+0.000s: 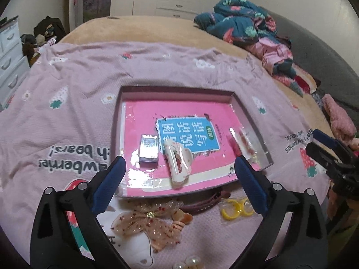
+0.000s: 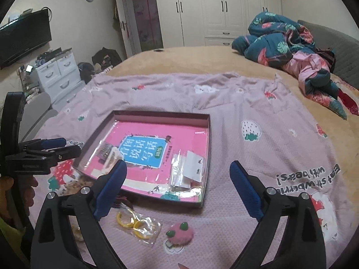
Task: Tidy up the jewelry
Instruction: 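Withdraw both tools from the box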
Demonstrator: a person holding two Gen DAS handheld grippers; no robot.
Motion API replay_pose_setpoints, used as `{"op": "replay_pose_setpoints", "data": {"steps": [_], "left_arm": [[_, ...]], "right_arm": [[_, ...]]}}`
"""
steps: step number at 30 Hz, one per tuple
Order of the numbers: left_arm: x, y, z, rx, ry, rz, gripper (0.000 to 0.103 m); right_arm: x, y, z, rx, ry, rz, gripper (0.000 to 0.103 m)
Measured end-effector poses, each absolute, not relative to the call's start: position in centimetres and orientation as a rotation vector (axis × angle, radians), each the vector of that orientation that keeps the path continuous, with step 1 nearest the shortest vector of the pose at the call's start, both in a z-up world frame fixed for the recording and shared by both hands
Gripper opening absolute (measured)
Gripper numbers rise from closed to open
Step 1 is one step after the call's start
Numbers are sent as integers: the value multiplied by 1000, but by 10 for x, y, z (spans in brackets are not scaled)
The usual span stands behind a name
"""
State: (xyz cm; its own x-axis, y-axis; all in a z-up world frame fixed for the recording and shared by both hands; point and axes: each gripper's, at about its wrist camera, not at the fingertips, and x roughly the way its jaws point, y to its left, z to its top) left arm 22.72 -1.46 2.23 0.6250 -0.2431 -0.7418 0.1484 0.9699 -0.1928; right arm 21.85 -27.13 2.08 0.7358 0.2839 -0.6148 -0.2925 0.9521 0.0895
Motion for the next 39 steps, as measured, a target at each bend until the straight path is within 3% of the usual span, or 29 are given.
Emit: {"op": "replay_pose_setpoints", "data": {"steps": [18,39], "left_arm": [[167,8,66,-135,750,-194,94],[120,15,24,-91,820,-164,94]], "right_arm": [[163,-261,53,-44,581,379,93],[122,-231,7,-121,681,455,93]]}}
